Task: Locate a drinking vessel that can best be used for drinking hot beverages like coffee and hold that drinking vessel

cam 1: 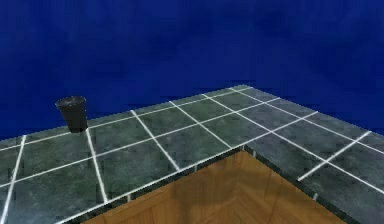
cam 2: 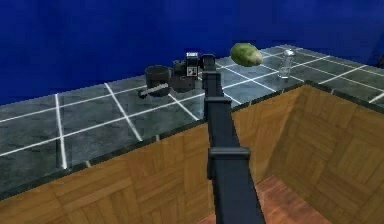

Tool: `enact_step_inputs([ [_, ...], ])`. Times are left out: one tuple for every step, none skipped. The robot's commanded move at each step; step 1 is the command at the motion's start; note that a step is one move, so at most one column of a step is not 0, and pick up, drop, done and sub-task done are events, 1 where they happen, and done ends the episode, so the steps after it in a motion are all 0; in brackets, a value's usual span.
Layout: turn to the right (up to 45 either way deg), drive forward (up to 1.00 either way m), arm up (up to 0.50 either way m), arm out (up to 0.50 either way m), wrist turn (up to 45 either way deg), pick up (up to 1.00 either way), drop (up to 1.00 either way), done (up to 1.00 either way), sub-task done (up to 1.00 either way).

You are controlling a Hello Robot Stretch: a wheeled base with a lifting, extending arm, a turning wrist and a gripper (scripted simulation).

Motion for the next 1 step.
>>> enact_step_inputs([
  [0.0, 0.0, 0.0, 0.0, 0.0, 0.0, 0.0, 1.0, 0.0],
])
